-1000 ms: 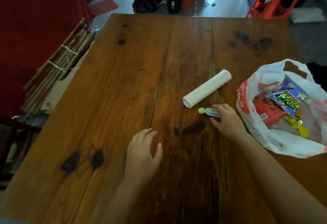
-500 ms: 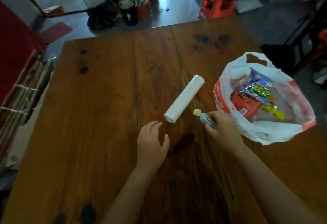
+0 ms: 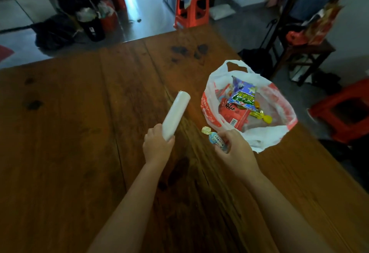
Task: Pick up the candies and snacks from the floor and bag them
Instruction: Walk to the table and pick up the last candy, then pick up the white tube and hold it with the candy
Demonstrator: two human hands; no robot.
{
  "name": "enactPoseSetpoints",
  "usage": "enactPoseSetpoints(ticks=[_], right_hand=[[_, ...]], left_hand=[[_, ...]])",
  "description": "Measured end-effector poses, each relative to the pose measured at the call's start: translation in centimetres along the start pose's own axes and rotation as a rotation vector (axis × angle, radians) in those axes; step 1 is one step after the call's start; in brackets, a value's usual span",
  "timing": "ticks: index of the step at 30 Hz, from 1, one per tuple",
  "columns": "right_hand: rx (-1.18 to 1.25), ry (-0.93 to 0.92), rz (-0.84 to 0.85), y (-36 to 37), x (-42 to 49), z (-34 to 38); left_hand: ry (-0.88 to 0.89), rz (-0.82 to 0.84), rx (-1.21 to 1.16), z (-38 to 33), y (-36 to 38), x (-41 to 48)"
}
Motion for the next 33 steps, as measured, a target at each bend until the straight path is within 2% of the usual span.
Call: enactPoseSetpoints(ticks=[9, 15, 19, 23, 29, 33], right_hand=[[-0.039, 0.066, 0.022, -0.5, -2.6, -0.3], [-0.080, 0.051, 0.015, -2.1, -7.7, 0.4], [-0.093, 0.081, -0.013, -3.5, -13.0, -0.6], [-0.117, 0.143, -0.063, -5.8, -17.8, -2.7], [-0.121, 0.248, -0.219, -12.3, -24.2, -6.3], [-0.102, 0.274, -0.329, -17.6, -29.1, -9.6]], left_hand=[[-0.055, -0.003, -0.119, 1.3, -0.3, -3.3], [-0.044, -0.021, -0.228, 3.3, -3.5, -11.6], [0.032, 0.034, -0.316, 3.6, -4.5, -17.5], [0.150, 0.089, -0.301, 1.5, -4.5, -21.2], [0.339, 0.205, -0.265, -4.7, -2.8, -26.5], [0.454, 0.196, -0.200, -10.3, -0.9, -30.5]])
Point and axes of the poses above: each hand's wrist, its own x-axis towards the middle knuckle, its own y-axis out of the palm, z = x × y, the point moved 9 cm from there along x, towards the middle knuckle, and after that the axes turned 9 degrees about x, right-handed, at the moved point
